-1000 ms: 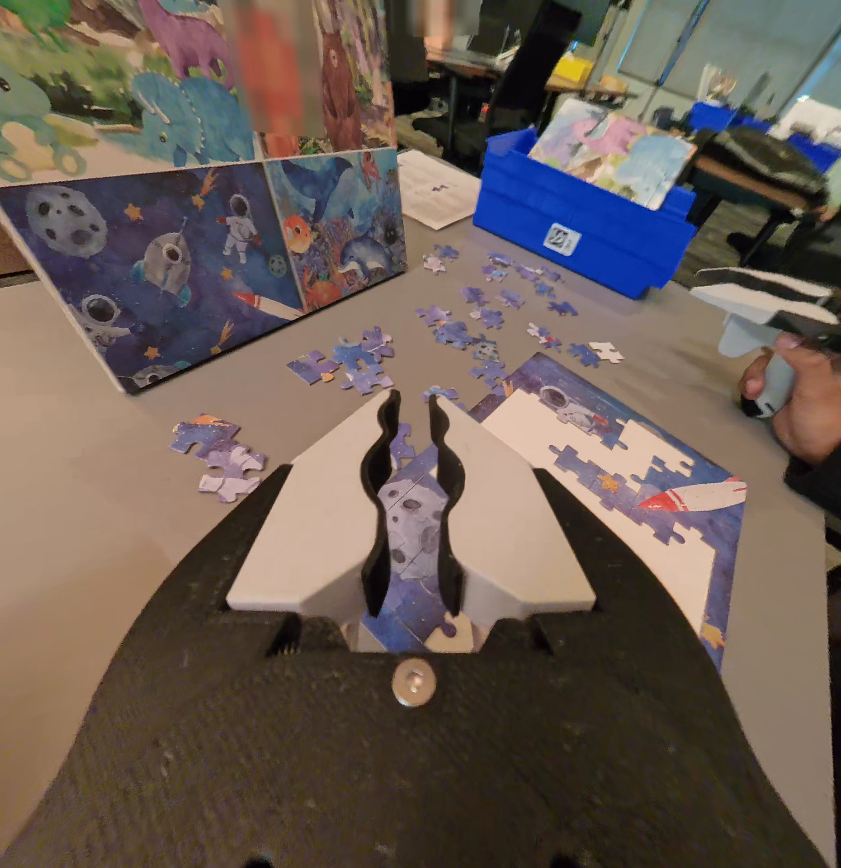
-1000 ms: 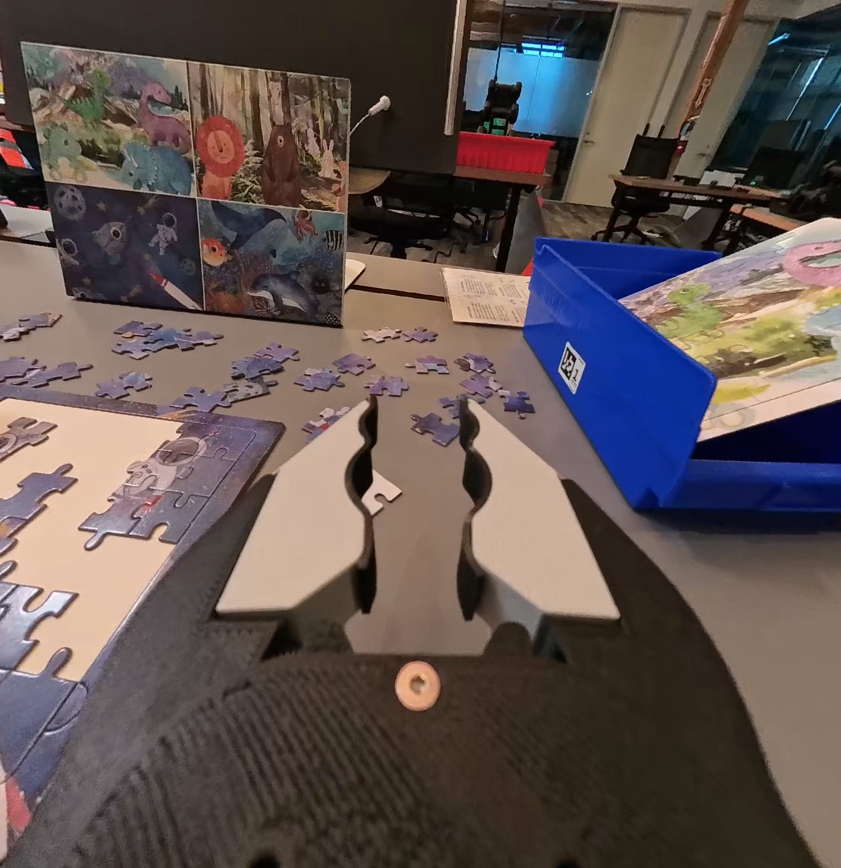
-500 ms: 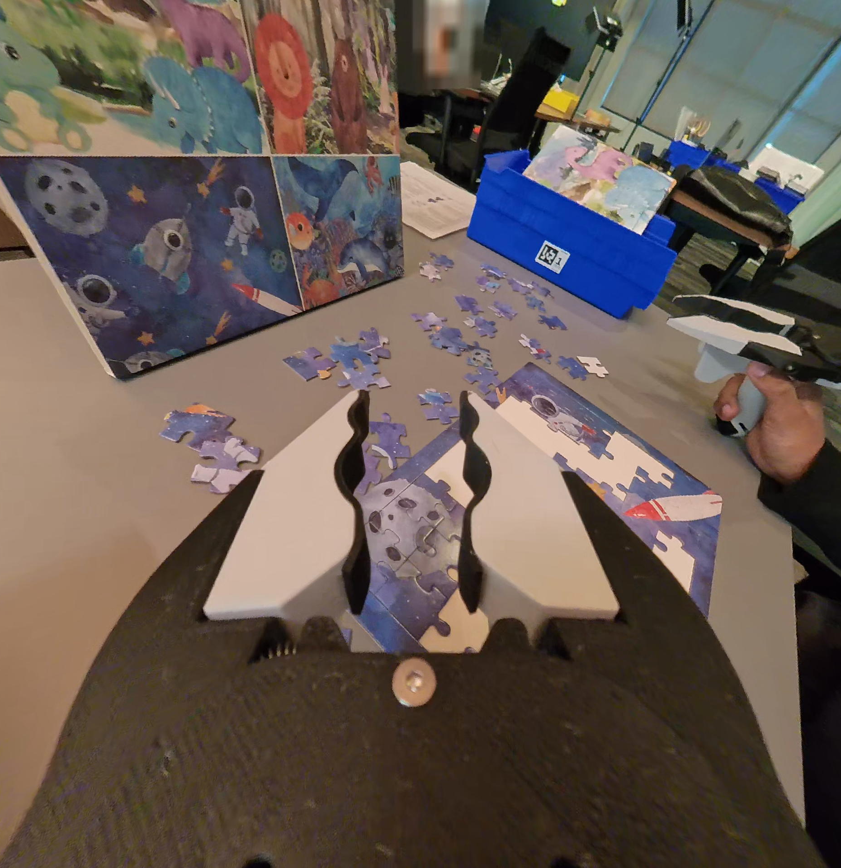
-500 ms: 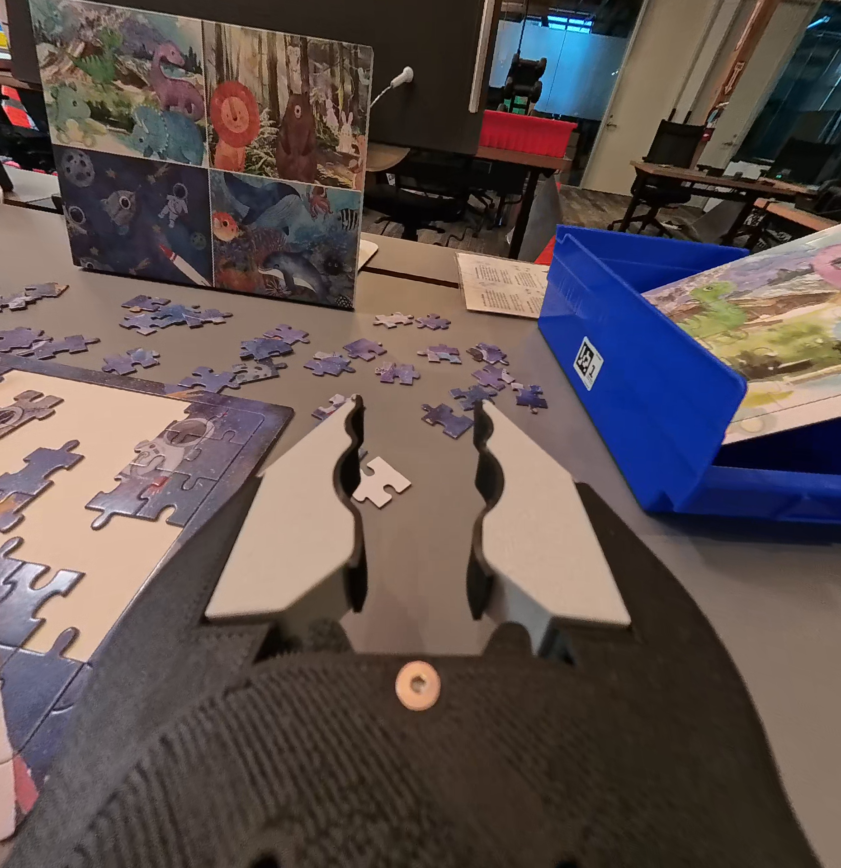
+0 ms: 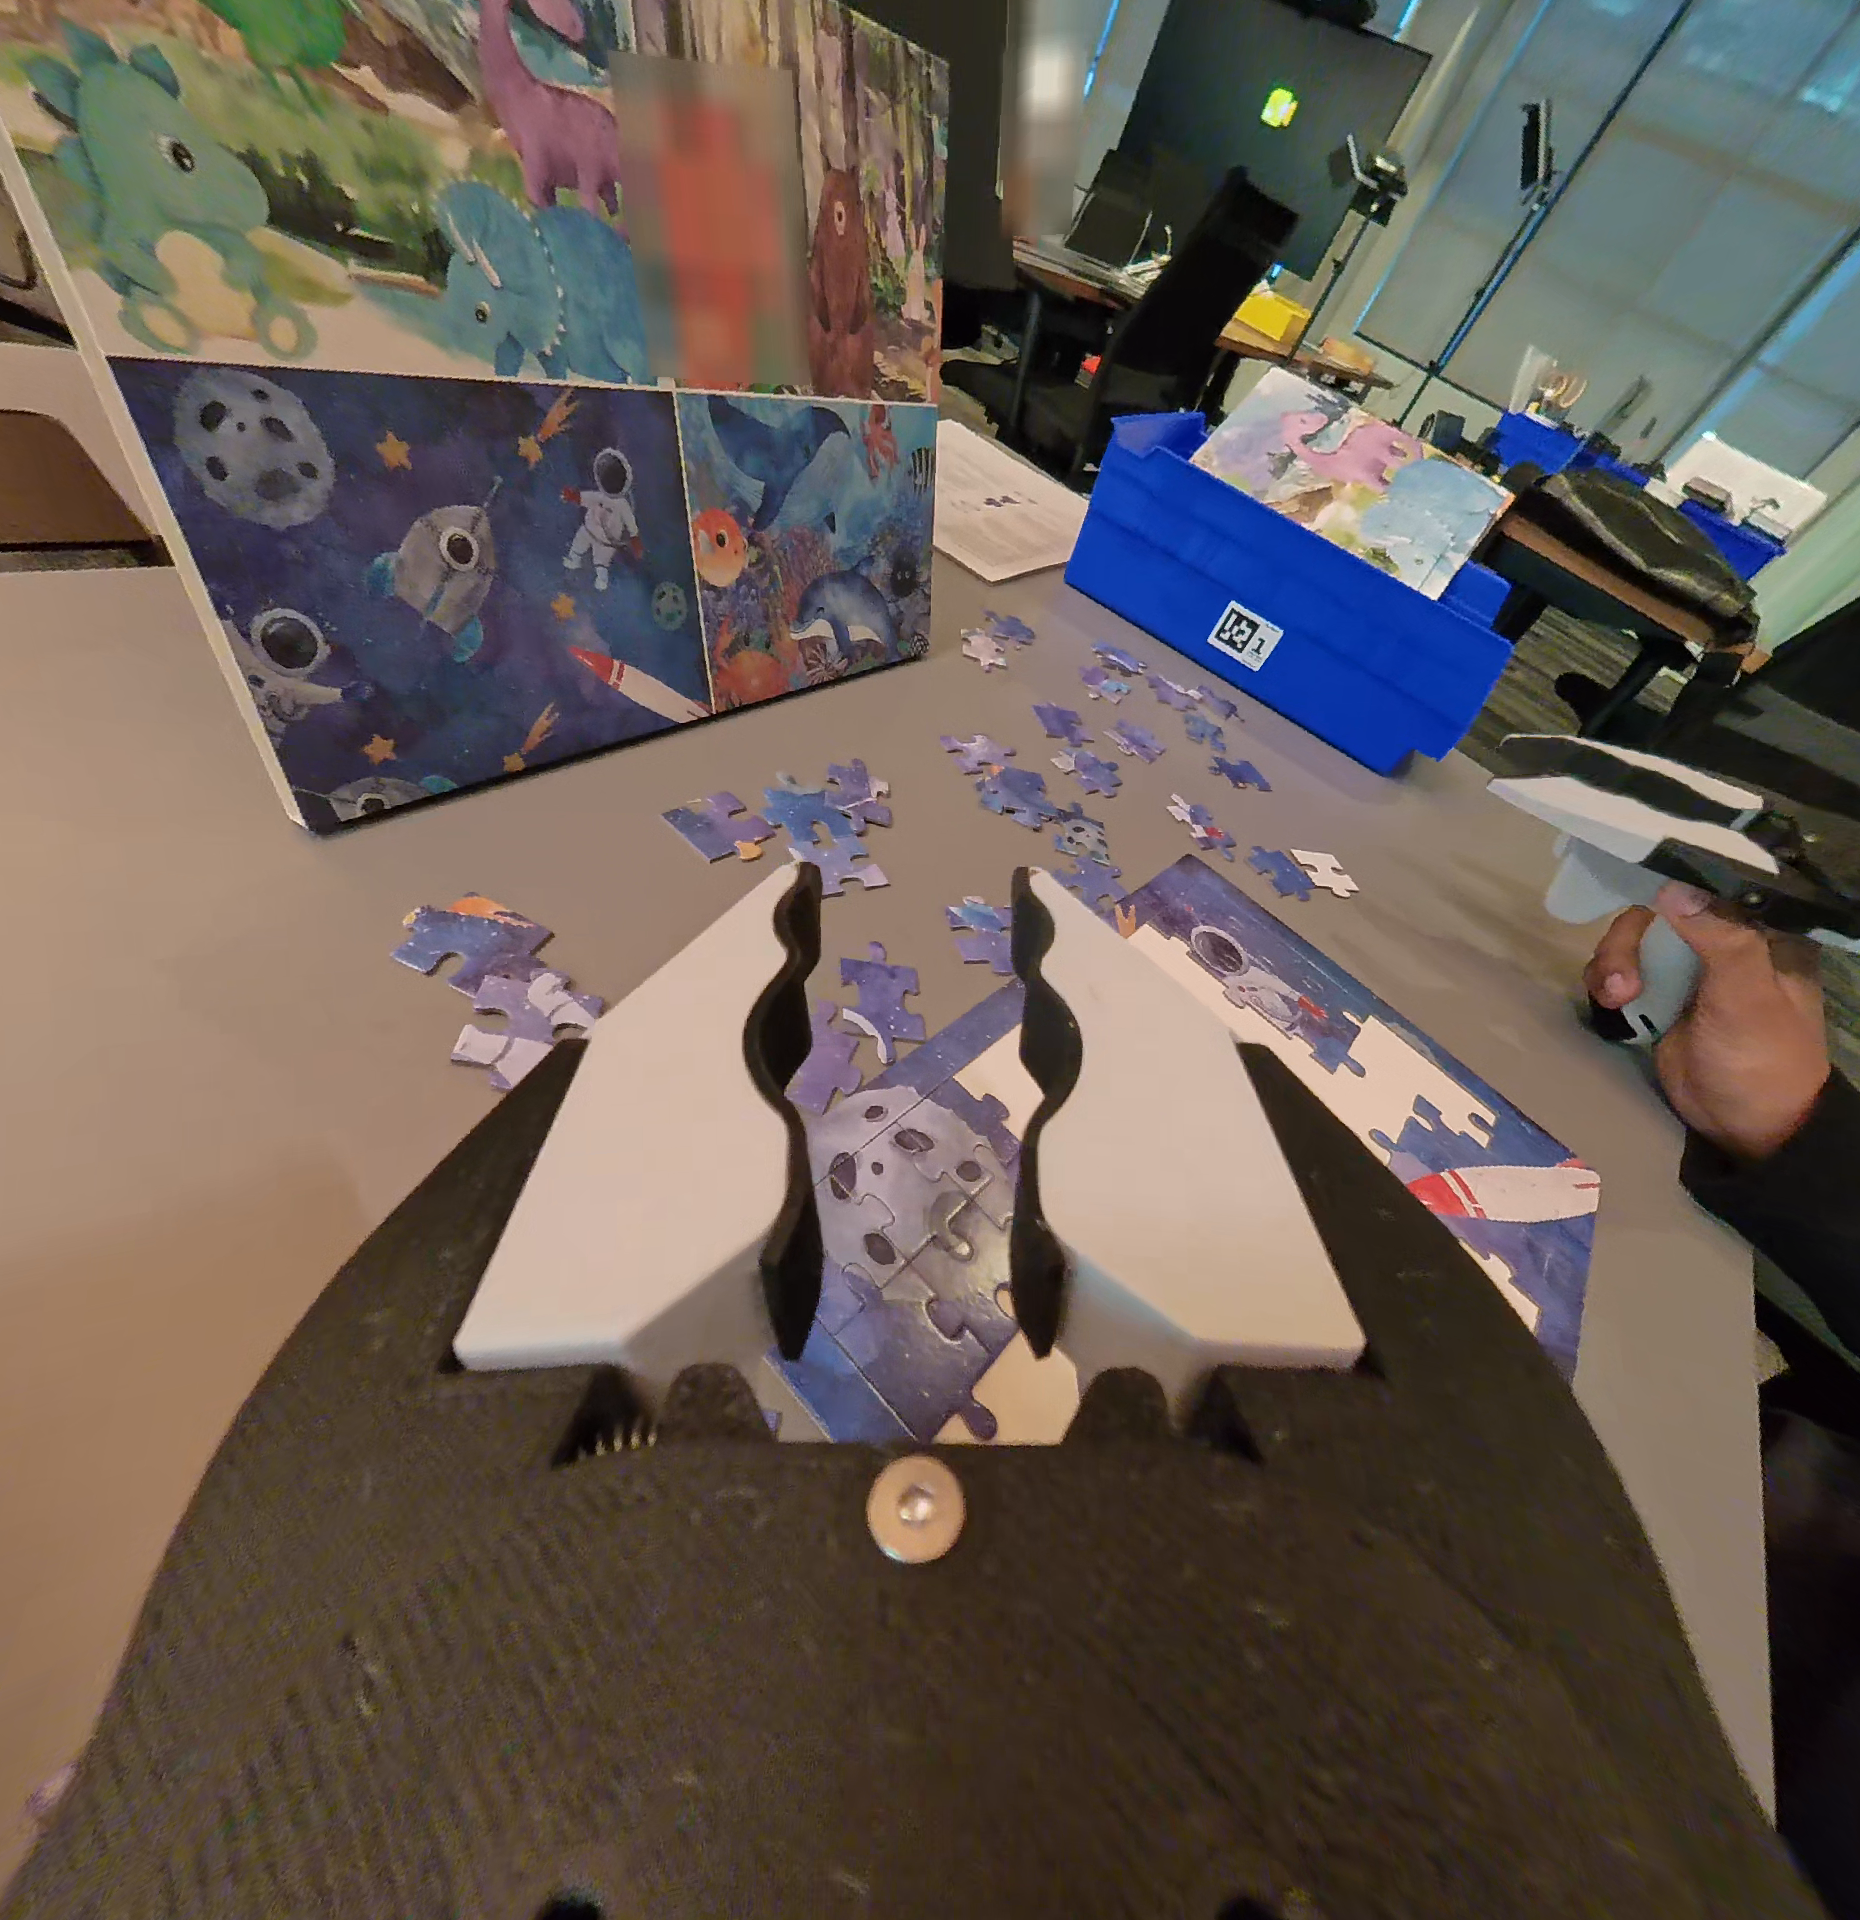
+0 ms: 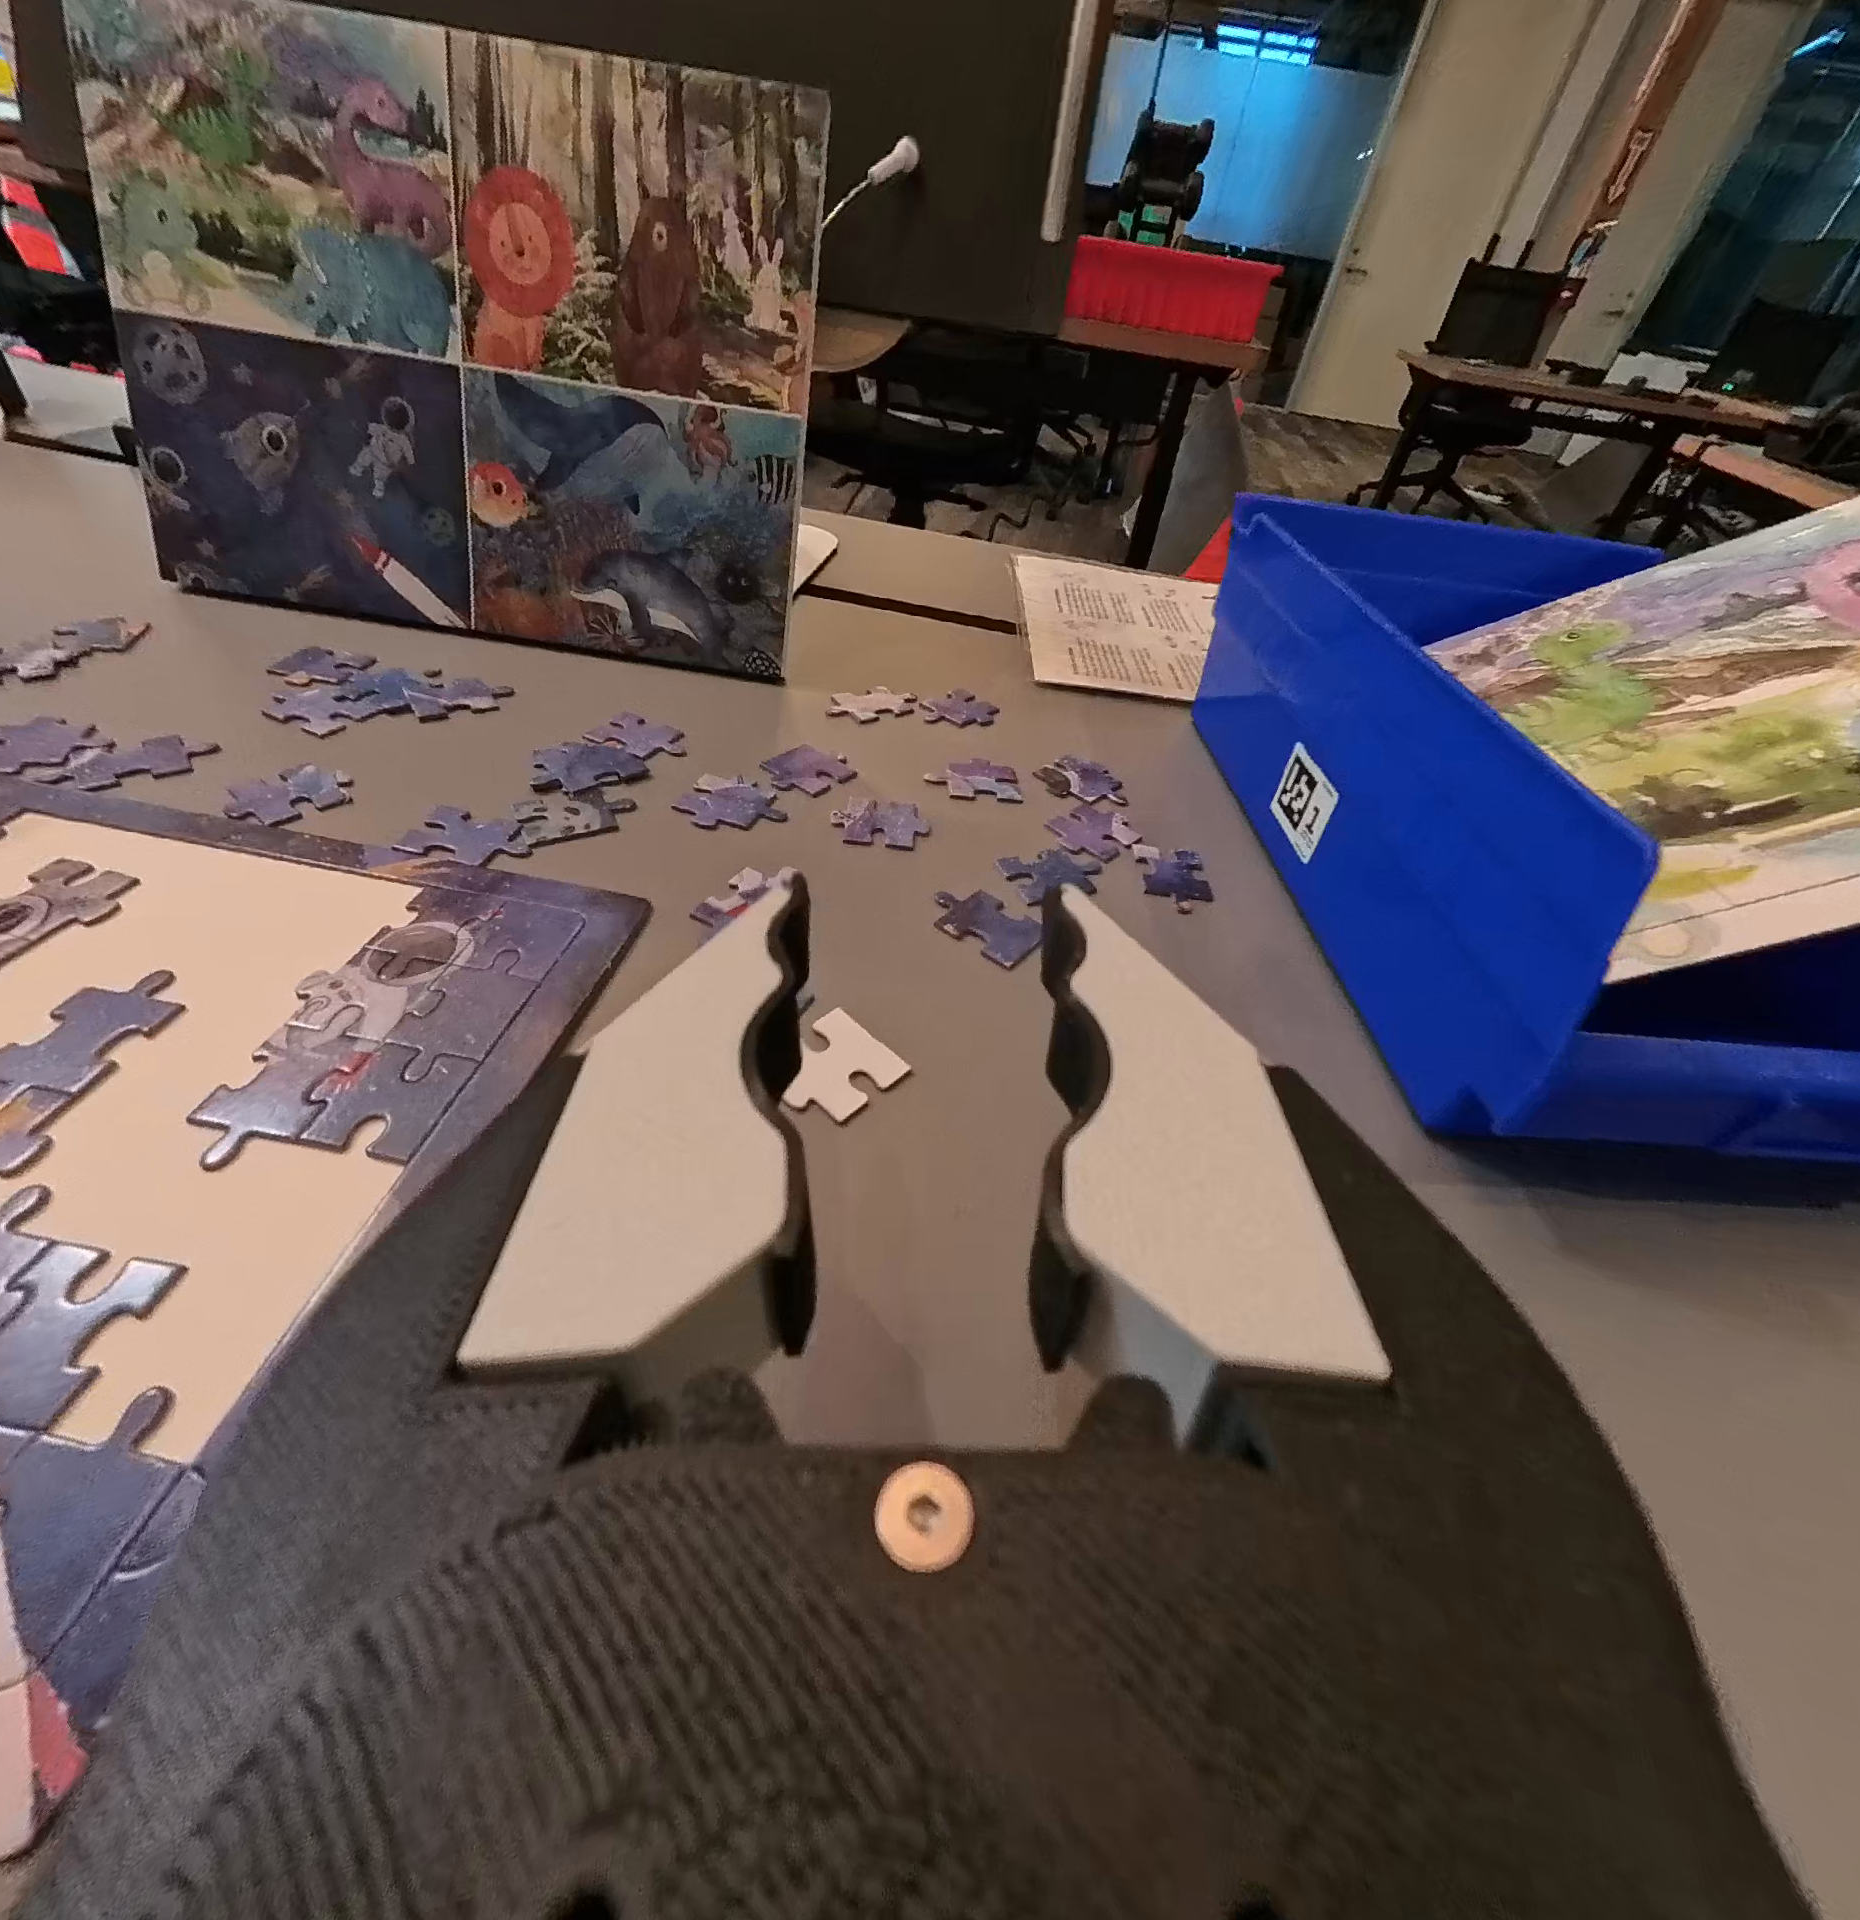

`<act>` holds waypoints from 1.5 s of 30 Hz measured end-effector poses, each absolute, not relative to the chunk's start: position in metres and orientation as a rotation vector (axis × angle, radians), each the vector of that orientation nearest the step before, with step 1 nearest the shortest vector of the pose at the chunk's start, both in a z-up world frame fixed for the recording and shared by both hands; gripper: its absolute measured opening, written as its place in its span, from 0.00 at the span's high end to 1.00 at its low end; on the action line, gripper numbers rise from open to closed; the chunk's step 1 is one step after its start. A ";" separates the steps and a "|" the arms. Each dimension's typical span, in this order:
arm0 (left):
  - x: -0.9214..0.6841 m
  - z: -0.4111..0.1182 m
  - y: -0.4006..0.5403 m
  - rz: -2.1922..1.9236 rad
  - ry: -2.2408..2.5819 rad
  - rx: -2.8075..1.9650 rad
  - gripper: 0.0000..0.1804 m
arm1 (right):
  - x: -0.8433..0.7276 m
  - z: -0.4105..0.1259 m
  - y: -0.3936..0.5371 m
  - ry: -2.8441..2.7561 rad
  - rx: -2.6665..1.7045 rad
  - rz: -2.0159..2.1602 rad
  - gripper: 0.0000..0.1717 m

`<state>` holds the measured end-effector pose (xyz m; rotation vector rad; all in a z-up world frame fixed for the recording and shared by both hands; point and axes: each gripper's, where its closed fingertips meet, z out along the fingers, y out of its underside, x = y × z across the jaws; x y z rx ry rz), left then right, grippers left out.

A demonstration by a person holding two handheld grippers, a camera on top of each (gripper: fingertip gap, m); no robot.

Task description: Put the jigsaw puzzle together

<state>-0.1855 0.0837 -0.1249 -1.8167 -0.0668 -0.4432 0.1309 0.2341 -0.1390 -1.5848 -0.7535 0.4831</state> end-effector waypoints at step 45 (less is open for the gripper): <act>-0.205 -0.140 0.090 -0.258 -0.170 -1.861 0.93 | 0.126 -0.148 0.239 -0.777 -1.645 0.503 0.78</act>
